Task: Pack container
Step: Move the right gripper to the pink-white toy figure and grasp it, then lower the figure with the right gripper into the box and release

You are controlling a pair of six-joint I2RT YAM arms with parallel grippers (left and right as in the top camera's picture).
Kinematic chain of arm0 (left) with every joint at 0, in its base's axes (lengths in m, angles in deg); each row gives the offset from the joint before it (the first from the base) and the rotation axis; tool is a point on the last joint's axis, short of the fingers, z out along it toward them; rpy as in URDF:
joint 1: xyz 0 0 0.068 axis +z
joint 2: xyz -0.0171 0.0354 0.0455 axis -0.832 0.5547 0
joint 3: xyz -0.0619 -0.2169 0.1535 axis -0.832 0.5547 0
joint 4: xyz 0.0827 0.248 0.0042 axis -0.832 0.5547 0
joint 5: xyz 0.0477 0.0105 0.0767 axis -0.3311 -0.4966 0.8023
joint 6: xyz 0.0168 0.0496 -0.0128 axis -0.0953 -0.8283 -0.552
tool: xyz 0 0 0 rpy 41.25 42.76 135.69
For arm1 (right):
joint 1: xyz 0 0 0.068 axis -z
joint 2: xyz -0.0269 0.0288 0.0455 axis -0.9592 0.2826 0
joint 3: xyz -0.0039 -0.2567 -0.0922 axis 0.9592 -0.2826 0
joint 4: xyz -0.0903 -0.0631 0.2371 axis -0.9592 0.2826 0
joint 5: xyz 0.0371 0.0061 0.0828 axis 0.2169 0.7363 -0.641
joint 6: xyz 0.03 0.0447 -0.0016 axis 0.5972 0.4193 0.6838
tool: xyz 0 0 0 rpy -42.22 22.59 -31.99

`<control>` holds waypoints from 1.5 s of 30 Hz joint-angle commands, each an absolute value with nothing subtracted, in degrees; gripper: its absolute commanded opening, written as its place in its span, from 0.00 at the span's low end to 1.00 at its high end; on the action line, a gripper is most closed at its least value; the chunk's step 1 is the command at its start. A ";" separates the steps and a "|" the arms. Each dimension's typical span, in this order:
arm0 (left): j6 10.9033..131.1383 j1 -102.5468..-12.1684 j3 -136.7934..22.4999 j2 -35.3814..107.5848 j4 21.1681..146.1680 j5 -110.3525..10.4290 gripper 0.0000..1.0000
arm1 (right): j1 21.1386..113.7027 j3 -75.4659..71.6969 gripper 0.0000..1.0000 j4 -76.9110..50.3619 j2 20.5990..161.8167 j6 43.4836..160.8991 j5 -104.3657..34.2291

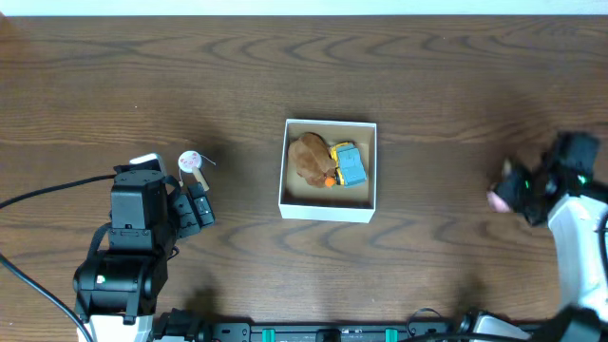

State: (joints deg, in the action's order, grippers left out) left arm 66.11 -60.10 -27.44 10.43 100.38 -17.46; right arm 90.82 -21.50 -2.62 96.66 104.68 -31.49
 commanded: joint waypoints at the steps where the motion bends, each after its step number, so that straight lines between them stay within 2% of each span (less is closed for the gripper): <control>1: 66.44 -59.86 -28.40 10.45 100.47 -17.37 0.98 | 81.57 -15.01 0.01 -1.85 92.84 93.34 -37.18; 7: 66.44 -59.86 -28.40 10.43 100.47 -17.37 0.98 | 63.89 -11.49 0.01 -3.34 92.44 83.15 -37.09; 14: 66.46 -59.86 -28.40 10.43 100.49 -17.37 0.98 | 51.41 -11.49 0.01 -7.21 96.22 77.06 -35.82; 21: 66.46 -59.86 -28.40 10.43 100.49 -17.37 0.98 | 45.55 -11.49 0.01 -8.59 102.74 76.84 -35.84; 31: 66.46 -59.86 -28.40 10.43 100.49 -17.37 0.98 | 42.19 -11.64 0.03 -6.60 109.29 76.86 -35.87; 33: 66.44 -59.86 -28.40 10.43 100.49 -17.37 0.98 | 42.01 -11.67 0.13 -6.62 110.06 76.88 -35.87; 35: 66.46 -59.86 -28.40 10.43 100.51 -17.37 0.98 | 42.01 -11.67 0.19 -6.53 110.26 76.88 -35.87; 37: 66.44 -59.86 -28.40 10.43 100.66 -17.37 0.98 | 42.01 -11.67 0.33 -6.47 110.26 76.88 -35.87; 43: 66.44 -59.86 -28.40 10.43 100.66 -17.37 0.98 | 42.03 -11.64 0.53 -7.17 110.19 76.86 -35.82; 45: 66.46 -59.86 -28.40 10.43 100.66 -17.37 0.98 | 42.08 -11.56 0.53 -7.97 109.93 76.86 -35.80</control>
